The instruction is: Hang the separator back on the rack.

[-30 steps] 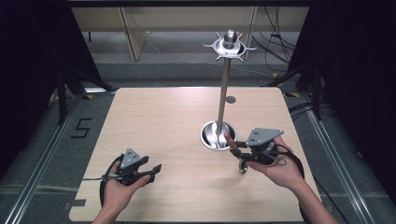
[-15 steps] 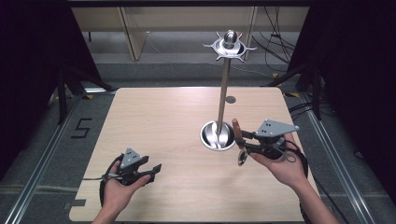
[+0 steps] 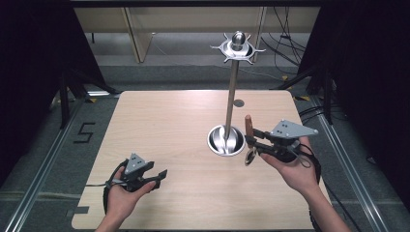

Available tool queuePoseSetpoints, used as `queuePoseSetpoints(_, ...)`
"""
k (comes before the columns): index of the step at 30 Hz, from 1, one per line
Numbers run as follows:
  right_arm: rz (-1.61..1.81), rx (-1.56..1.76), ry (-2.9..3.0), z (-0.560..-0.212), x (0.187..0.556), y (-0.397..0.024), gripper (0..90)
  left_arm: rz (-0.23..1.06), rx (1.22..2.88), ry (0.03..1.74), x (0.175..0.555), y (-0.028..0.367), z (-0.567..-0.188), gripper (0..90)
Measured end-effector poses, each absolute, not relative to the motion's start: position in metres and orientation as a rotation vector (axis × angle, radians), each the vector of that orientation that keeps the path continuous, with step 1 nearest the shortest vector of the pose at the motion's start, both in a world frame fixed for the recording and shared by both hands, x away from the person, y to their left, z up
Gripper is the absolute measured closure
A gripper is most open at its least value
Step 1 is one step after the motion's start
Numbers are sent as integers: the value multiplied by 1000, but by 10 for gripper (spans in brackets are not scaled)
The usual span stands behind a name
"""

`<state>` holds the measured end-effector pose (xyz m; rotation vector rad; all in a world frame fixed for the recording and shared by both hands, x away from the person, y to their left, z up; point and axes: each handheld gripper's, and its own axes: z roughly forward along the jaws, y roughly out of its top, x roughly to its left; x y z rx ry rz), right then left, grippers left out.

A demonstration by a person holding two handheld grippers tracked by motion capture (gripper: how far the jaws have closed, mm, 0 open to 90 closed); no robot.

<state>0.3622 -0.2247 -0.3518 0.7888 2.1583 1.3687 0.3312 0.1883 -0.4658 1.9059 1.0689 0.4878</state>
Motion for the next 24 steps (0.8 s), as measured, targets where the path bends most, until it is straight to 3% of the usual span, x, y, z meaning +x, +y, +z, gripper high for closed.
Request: queuePoseSetpoints(24, 1417, 862, 2077, -336, 361, -227, 685, 493, 1910, 1068, 331, 189, -465, 386)
